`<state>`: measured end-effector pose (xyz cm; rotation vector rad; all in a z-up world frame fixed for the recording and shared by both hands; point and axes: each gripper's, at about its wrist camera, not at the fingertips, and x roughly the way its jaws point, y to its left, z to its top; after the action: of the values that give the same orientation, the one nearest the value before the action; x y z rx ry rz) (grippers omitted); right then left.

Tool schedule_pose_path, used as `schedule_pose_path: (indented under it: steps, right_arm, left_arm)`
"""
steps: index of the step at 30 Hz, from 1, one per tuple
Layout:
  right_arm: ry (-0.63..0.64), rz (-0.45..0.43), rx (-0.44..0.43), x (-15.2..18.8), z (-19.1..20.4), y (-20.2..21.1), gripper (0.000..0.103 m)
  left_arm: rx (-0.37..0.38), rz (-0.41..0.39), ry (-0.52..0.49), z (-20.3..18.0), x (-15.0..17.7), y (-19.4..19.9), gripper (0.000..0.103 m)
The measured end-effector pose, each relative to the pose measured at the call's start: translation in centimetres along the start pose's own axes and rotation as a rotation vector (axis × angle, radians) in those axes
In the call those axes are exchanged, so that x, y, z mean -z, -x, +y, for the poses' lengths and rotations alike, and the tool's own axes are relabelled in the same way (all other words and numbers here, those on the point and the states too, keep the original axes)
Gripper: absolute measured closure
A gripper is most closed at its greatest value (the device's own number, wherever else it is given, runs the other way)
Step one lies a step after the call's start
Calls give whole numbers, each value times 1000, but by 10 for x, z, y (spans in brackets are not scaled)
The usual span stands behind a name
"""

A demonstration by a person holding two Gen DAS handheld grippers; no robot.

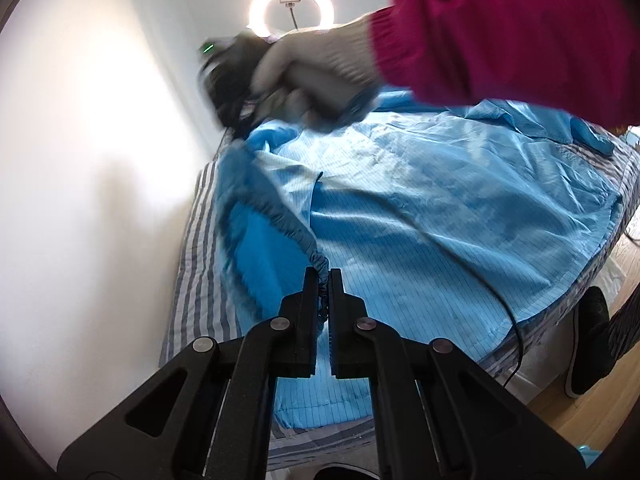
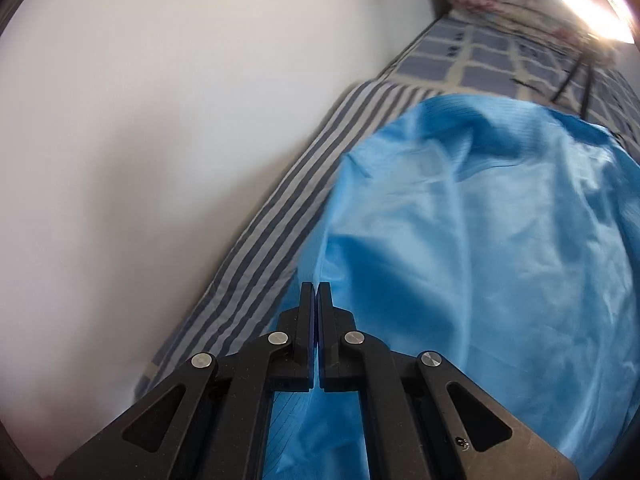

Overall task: Fold large clothes
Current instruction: 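Close the right gripper on the coat side edge while the left gripper holds the cuff, then lift and fold the coat side with both grippers over the coat body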

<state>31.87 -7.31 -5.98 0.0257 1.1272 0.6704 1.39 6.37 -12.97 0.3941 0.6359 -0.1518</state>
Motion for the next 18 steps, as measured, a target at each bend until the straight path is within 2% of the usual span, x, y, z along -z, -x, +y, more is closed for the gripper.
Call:
schedule_pose_path:
  steps: [4,9,13,18]
  right_arm:
    - [-104,-85,13,22,-47,46,103]
    - [-229,-113,52,60,-109,75,103]
    - [-322,-119,54,88,-146,77,103]
    - [-407,-68,128,119,-181,63,103]
  left_arm:
    - [-18,-32,-43,-8,0,10,101]
    - [-17,-47,-88,-21,2,19,101]
    - [2,-43,-146,-34,6,23,100]
    - [29,-34,-218,-53,18,36,96]
